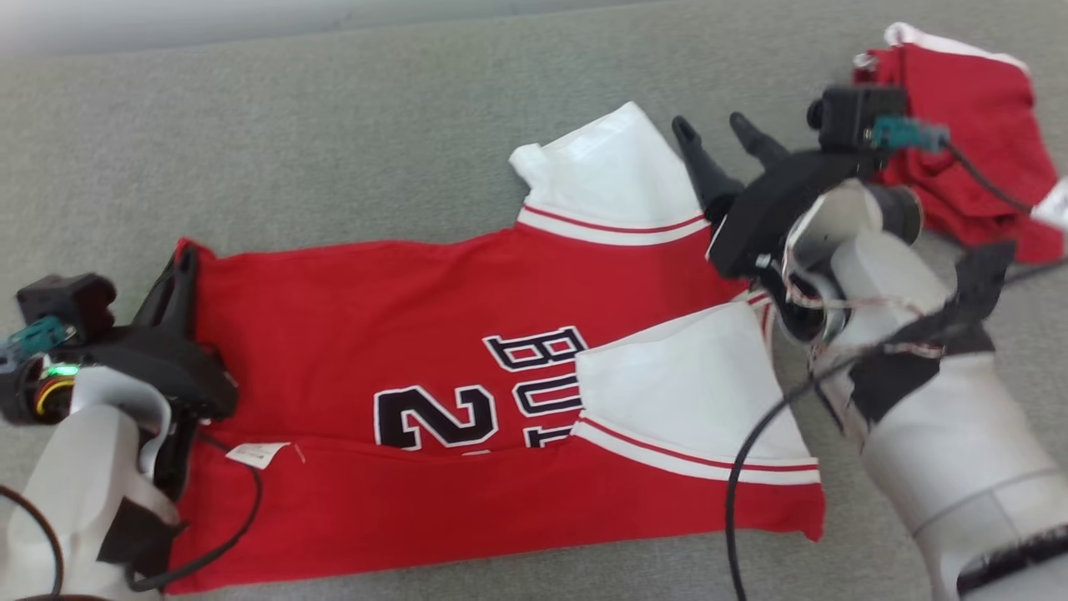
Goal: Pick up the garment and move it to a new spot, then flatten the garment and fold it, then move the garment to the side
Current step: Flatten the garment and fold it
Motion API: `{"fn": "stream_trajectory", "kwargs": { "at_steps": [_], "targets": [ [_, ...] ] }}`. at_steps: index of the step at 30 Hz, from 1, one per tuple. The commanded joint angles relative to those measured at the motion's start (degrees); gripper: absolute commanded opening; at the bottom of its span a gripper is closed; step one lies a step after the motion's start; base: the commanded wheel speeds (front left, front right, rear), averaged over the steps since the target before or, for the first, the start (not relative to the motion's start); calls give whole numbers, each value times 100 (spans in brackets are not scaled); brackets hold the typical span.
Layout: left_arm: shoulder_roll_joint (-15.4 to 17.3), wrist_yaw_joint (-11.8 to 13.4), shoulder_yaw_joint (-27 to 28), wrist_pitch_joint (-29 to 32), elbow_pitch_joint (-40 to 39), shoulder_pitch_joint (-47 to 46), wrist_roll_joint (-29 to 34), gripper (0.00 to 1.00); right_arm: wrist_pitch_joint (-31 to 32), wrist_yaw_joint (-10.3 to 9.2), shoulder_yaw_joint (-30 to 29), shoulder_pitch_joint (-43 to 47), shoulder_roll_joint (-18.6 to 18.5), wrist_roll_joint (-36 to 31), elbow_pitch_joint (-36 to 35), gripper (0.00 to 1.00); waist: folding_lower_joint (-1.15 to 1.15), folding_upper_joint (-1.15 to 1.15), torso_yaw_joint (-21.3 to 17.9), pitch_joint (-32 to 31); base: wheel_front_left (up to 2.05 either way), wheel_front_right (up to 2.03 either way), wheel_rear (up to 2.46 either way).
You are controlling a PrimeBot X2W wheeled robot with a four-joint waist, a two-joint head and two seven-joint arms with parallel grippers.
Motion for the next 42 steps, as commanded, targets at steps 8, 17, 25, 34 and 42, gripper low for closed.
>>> {"fn": "stream_trajectory", "kwargs": {
  "at_steps": [8, 17, 25, 34, 42],
  "targets": [
    [-226, -6, -238, -105, -276, -201, 34, 0, 190, -4, 26, -1115, 119, -44, 1530, 100, -1, -1, 531, 432, 0, 0, 0],
    [-376, -17, -449, -128, -600, -354, 43, 0, 53, -3, 3, -1885, 186, -201, 2656, 100, -1, -1, 835, 766, 0, 0, 0],
    [-452, -23, -589, -111, -809, -415, 43, 0, -173, -3, -87, -2241, 85, -401, 3066, 100, -1, -1, 998, 1018, 0, 0, 0],
    [-435, 22, -662, -144, -899, -362, -11, 0, -313, -3, -288, -2234, 34, -770, 3190, 0, -1, -1, 1070, 1132, 0, 0, 0],
    [-341, 20, -614, -247, -772, -225, -106, 0, -670, -3, -365, -2251, 169, -899, 3179, 0, -1, -1, 922, 896, 0, 0, 0]
  ]
}}
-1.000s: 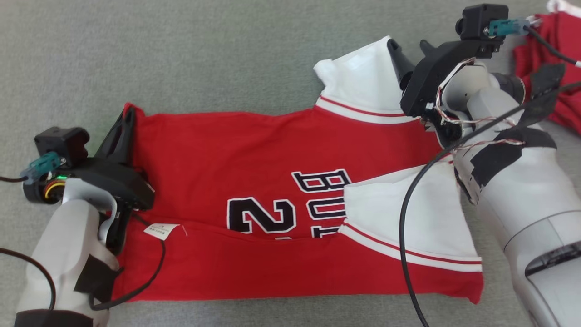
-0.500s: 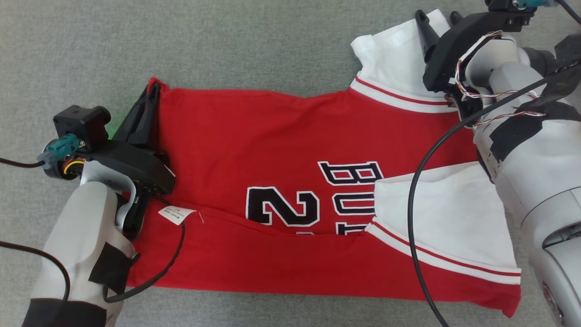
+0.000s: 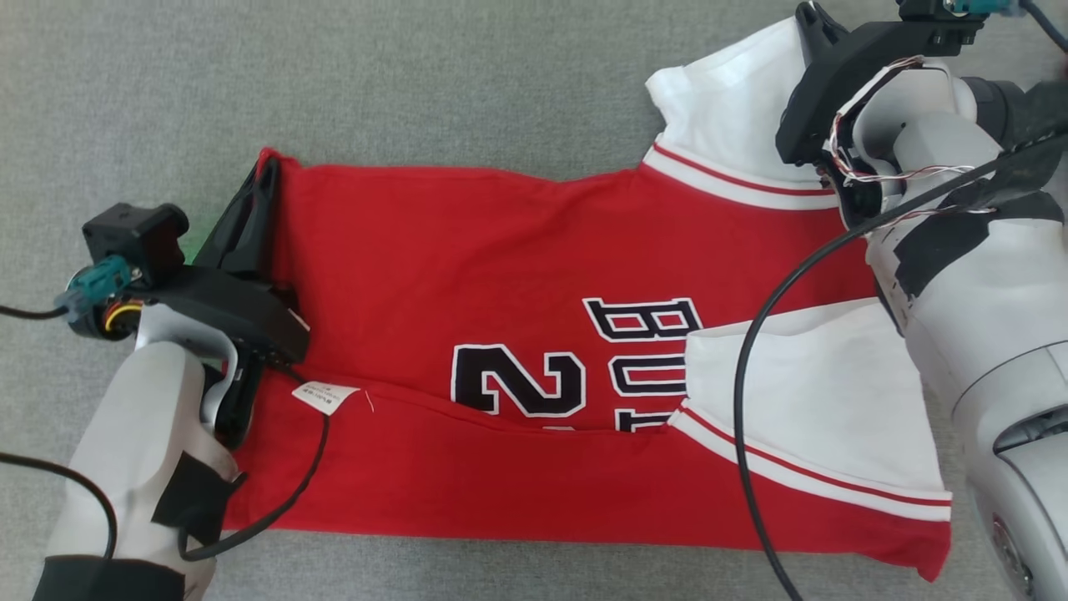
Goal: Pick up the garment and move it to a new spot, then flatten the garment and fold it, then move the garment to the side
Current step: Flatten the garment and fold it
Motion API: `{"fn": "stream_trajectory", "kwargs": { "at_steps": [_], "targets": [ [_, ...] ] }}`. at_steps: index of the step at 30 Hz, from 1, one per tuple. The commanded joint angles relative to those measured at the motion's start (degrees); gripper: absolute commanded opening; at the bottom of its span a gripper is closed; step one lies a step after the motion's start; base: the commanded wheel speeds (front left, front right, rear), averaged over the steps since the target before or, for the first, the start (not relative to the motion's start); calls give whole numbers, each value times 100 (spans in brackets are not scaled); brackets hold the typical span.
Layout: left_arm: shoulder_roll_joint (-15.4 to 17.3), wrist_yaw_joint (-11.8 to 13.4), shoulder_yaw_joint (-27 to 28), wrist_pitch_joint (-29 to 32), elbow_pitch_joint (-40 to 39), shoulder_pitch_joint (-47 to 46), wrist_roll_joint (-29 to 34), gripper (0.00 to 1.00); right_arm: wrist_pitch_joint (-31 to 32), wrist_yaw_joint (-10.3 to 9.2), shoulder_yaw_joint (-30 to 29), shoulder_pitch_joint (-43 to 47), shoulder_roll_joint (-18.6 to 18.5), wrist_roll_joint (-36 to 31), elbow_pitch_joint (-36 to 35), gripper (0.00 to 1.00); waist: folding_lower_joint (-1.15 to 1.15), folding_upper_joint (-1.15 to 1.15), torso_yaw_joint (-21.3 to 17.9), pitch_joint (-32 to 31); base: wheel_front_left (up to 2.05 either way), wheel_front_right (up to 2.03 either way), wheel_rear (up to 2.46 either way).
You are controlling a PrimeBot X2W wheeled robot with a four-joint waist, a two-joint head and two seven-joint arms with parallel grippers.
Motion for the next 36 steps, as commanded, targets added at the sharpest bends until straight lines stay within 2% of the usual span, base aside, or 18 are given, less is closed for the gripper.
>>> {"fn": "stream_trajectory", "kwargs": {
  "at_steps": [1, 6, 11, 15, 24, 30, 36],
  "targets": [
    [68, 8, 15, -42, 68, 156, -61, 0, -74, -2, 9, 24, 59, 18, -2, 0, 0, 0, -87, -116, 0, 0, 0],
    [165, 1, 63, -101, 168, 255, -109, 0, -263, -2, 125, 211, 107, 204, -210, 0, 0, 0, -261, -362, 0, 0, 0],
    [224, 13, 78, -106, 170, 326, -157, 0, 61, -2, 379, 402, 41, 465, -429, 0, 0, 0, -392, -437, 0, 0, 0],
    [246, 41, 49, -77, 148, 305, -167, 0, 88, -2, 544, 494, -8, 654, -614, 0, 0, 0, -438, -416, 0, 0, 0],
    [320, 78, 95, -125, 285, 434, -253, 0, -304, -2, 1086, 966, -178, 1175, -1421, 0, 0, 0, -562, -676, 0, 0, 0],
    [442, 108, 155, -144, 331, 611, -333, 0, -503, -2, 1660, 1734, -615, 1926, -2547, 0, 0, 0, -718, -936, 0, 0, 0],
    [526, 123, 189, -125, 260, 819, -411, 0, -691, -2, 2127, 2546, -1263, 2660, -3713, 0, 0, 0, -807, -1167, 0, 0, 0]
  ]
}}
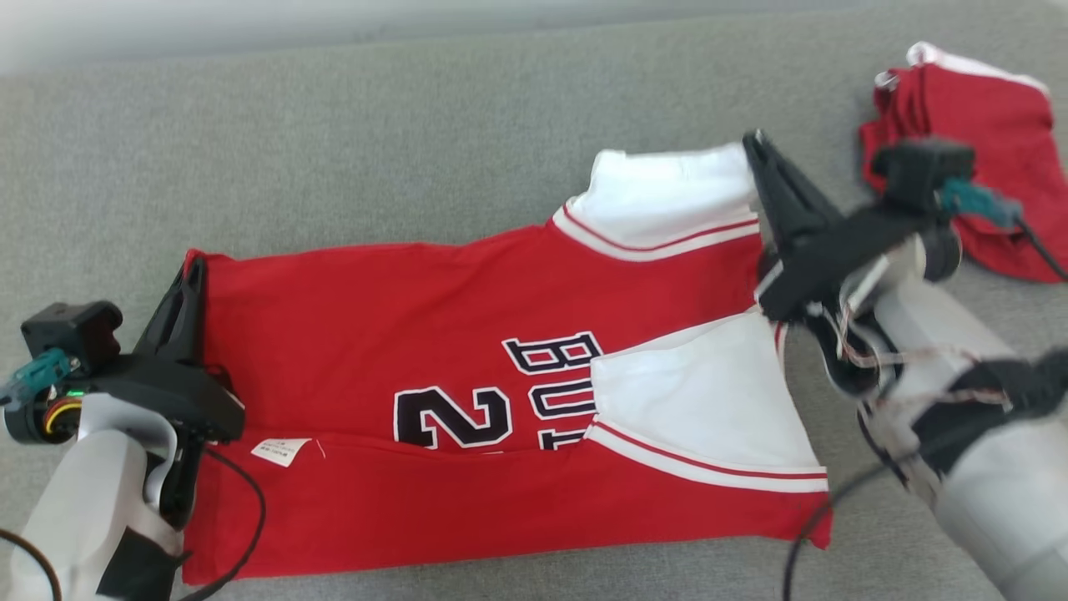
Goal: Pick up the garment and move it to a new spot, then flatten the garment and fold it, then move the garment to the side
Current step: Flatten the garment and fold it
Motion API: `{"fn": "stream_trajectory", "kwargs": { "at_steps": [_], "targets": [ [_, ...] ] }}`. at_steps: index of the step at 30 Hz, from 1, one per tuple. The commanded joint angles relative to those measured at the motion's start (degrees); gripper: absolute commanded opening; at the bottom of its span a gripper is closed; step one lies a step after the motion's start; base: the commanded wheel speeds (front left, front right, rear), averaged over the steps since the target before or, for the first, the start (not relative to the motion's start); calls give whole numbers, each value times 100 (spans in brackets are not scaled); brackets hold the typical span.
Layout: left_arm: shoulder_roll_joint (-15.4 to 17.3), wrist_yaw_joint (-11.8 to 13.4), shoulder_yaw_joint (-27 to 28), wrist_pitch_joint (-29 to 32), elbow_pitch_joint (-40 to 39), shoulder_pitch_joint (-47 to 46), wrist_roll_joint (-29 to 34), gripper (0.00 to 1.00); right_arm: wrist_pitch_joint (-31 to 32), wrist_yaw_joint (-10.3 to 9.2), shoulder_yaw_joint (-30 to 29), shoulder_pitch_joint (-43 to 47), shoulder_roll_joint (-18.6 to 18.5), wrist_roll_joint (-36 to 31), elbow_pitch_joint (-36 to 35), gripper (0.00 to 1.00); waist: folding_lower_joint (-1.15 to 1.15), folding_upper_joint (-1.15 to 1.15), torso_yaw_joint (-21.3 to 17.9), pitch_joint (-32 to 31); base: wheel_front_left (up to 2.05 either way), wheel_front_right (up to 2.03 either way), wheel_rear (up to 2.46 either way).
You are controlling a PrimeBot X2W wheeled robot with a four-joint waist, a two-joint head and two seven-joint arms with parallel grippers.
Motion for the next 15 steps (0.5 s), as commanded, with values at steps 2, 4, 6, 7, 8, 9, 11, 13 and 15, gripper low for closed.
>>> {"fn": "stream_trajectory", "kwargs": {
  "at_steps": [2, 4, 6, 7, 8, 9, 11, 13, 15],
  "targets": [
    [63, 28, 20, 6, -39, 188, -91, 0, -89, -2, 107, 354, -231, 355, -452, 0, 1, 0, -86, -164, 0, 0, 0],
    [99, 27, 36, 14, -67, 271, -94, 0, -158, -2, 161, 587, -454, 549, -760, 0, 1, 0, -119, -225, 0, 0, 0],
    [122, 40, 50, 16, -113, 341, -118, 0, -210, -2, 228, 814, -566, 760, -1098, 0, 1, 0, -151, -277, 0, 0, 0],
    [135, 50, 55, 19, -139, 385, -133, 0, -233, -2, 259, 923, -662, 847, -1227, 0, 1, 0, -163, -295, 0, 0, 0],
    [145, 58, 57, 20, -166, 436, -145, 0, -258, -2, 294, 1014, -765, 885, -1332, 0, 1, 0, -176, -312, 0, 0, 0],
    [151, 65, 58, 24, -199, 474, -154, 0, -262, -2, 315, 1097, -841, 932, -1422, 0, 1, 0, -184, -322, 0, 0, 0],
    [157, 74, 57, 22, -272, 537, -171, 0, -297, -2, 386, 1246, -926, 1020, -1630, 0, 1, 0, -193, -332, 0, 0, 0],
    [162, 87, 54, 18, -359, 623, -189, 0, -312, -2, 419, 1363, -1029, 1108, -1812, 0, 1, 0, -199, -338, 0, 0, 0],
    [152, 109, 47, 11, -461, 697, -206, 0, -328, -2, 429, 1476, -1107, 1215, -1986, 0, 1, 0, -202, -348, 0, 0, 0]
  ]
}}
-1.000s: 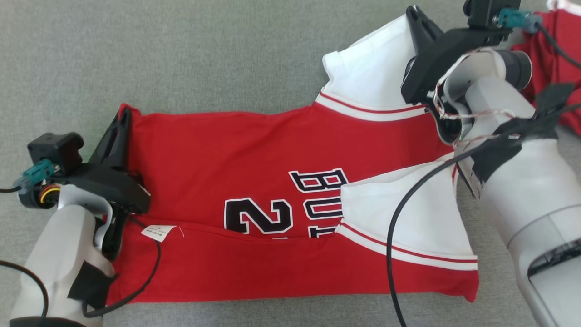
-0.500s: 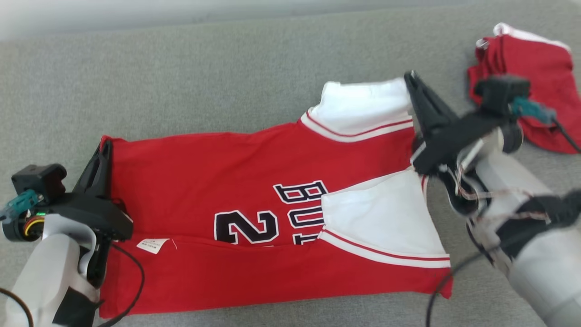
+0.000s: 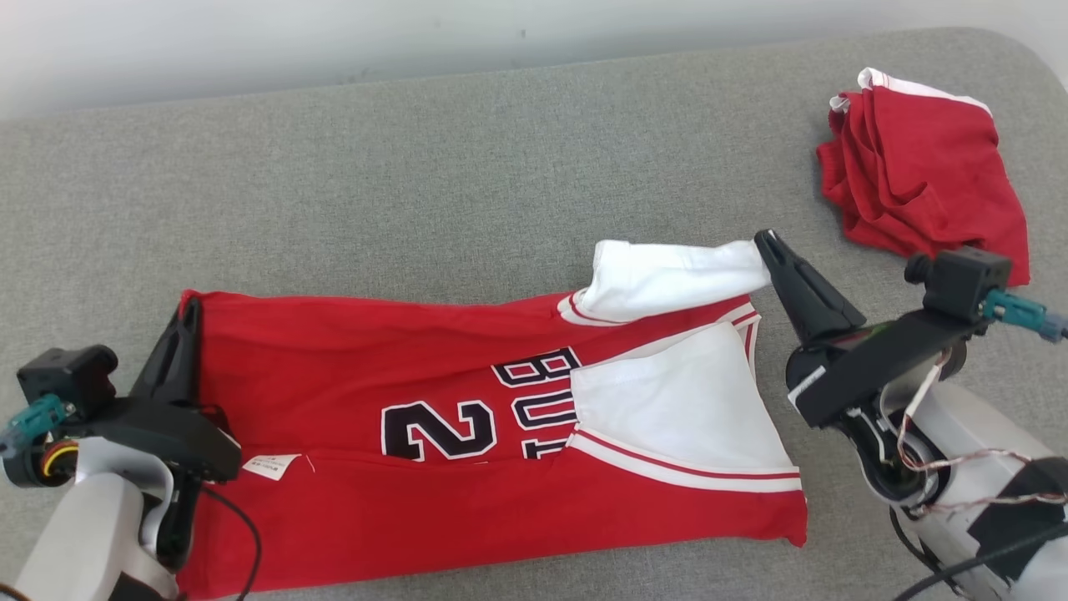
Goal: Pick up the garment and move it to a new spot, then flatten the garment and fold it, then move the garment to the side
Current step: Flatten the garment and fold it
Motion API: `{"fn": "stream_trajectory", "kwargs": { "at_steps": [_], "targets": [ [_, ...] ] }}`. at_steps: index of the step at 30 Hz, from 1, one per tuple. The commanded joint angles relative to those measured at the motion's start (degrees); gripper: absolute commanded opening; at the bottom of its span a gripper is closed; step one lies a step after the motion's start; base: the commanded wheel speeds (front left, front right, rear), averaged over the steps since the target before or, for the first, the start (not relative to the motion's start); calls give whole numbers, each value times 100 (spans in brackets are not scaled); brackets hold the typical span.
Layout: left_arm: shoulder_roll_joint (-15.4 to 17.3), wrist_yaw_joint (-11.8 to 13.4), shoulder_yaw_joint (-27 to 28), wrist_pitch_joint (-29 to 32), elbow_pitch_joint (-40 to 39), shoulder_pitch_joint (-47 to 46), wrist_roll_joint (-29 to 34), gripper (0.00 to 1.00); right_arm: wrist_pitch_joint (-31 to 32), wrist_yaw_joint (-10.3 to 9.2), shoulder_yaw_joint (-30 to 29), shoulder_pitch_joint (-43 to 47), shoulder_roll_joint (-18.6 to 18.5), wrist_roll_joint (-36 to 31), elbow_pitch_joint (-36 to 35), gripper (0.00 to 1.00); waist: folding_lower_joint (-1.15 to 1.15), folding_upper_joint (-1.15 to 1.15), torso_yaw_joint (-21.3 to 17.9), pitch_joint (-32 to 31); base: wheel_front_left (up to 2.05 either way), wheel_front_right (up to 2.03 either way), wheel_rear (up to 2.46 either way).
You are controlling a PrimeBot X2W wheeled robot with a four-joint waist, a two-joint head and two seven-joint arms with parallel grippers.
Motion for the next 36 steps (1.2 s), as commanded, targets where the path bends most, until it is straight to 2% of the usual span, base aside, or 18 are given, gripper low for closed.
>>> {"fn": "stream_trajectory", "kwargs": {
  "at_steps": [1, 8, 17, 18, 19, 20, 21, 22, 28, 36],
  "targets": [
    [24, 40, -3, -24, -87, 149, -33, 0, -34, -2, 19, 129, -79, 115, -132, 0, 0, 0, -1, -16, 0, 0, 0],
    [1, 97, -29, -32, -514, 551, -83, 0, -54, -2, 215, 414, -308, 258, -552, 0, 0, 0, 53, -115, 0, 0, 0],
    [-13, 127, -67, -4, -746, 958, -189, 0, 37, -2, 616, 631, -561, 477, -750, 0, 0, 0, 131, -282, 0, 0, 0],
    [-10, 129, -72, -3, -753, 992, -201, 14, 27, -2, 649, 648, -591, 473, -765, 0, 0, 0, 143, -303, 0, 0, 0],
    [-8, 135, -76, -9, -756, 1025, -205, 47, 18, -2, 693, 679, -619, 489, -793, 0, 0, 0, 159, -327, 0, 0, 0],
    [-16, 138, -78, -20, -761, 1062, -216, 69, 14, -2, 715, 719, -633, 549, -816, 0, 0, 0, 172, -349, 0, 0, 0],
    [-18, 151, -76, -29, -771, 1101, -216, 95, 6, -2, 724, 743, -663, 567, -826, 0, 0, 0, 187, -370, 0, 0, 0],
    [-27, 170, -63, -51, -797, 1137, -220, 100, 0, -2, 739, 775, -697, 590, -822, 0, 0, 0, 203, -391, 0, 0, 0],
    [-53, 308, 81, -160, -1042, 1413, -265, 100, -3, -2, 922, 975, -843, 505, -759, 0, 0, 0, 302, -545, 0, 0, 0],
    [-107, 485, 265, -243, -1505, 1845, -271, 100, -27, -2, 1124, 1158, -825, 146, -444, 0, 0, 0, 412, -699, 0, 0, 0]
  ]
}}
